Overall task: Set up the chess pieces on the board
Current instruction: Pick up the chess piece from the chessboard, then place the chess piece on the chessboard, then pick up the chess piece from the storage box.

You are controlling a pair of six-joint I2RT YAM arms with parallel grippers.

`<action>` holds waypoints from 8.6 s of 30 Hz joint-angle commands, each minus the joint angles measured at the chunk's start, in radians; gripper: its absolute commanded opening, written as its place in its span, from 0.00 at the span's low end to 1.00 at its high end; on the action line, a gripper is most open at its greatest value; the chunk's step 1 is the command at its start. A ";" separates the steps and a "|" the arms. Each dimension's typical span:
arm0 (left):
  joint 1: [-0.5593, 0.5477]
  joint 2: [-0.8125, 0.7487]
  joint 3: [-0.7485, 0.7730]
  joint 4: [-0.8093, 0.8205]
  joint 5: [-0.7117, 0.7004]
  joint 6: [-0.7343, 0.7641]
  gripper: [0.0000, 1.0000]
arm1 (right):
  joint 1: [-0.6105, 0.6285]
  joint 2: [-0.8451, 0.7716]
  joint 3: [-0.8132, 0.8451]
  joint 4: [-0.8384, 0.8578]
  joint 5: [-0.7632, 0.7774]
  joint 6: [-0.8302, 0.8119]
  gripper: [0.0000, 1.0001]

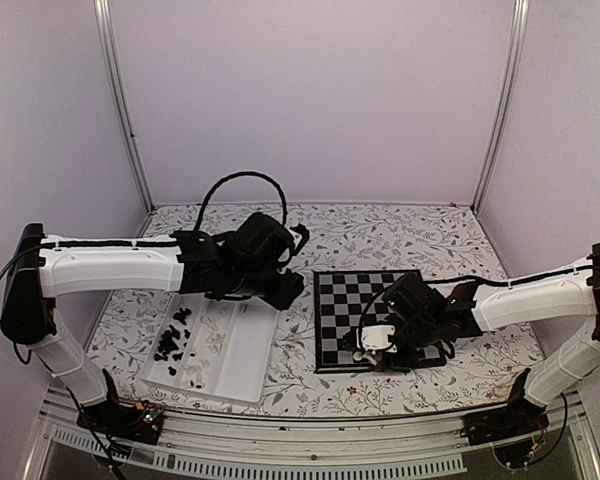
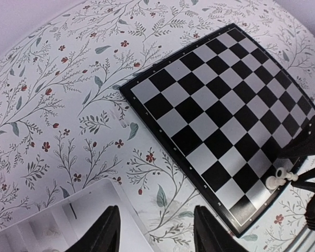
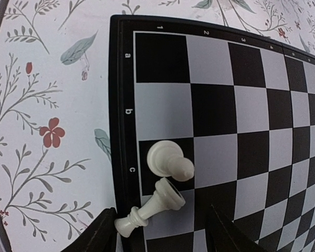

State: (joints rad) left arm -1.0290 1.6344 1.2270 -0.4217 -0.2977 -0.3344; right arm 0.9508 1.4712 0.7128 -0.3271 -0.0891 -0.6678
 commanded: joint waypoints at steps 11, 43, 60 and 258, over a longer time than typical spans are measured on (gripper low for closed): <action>0.015 -0.001 0.009 0.023 0.046 -0.006 0.50 | -0.070 -0.031 0.002 0.007 0.013 0.028 0.41; -0.008 0.004 -0.157 0.322 0.383 0.172 0.49 | -0.217 0.021 0.067 -0.076 -0.131 0.043 0.07; 0.010 0.232 -0.017 0.598 0.736 0.032 0.48 | -0.216 -0.098 0.247 -0.214 -0.360 0.009 0.06; 0.298 -0.130 -0.359 -0.247 0.163 -0.200 0.32 | -0.462 -0.264 0.045 -0.090 -0.337 0.037 0.45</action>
State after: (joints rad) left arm -0.7567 1.4773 0.8787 -0.7128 -0.1642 -0.5686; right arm 0.4942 1.2118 0.7704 -0.4335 -0.4072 -0.6426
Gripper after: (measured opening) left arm 0.320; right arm 0.455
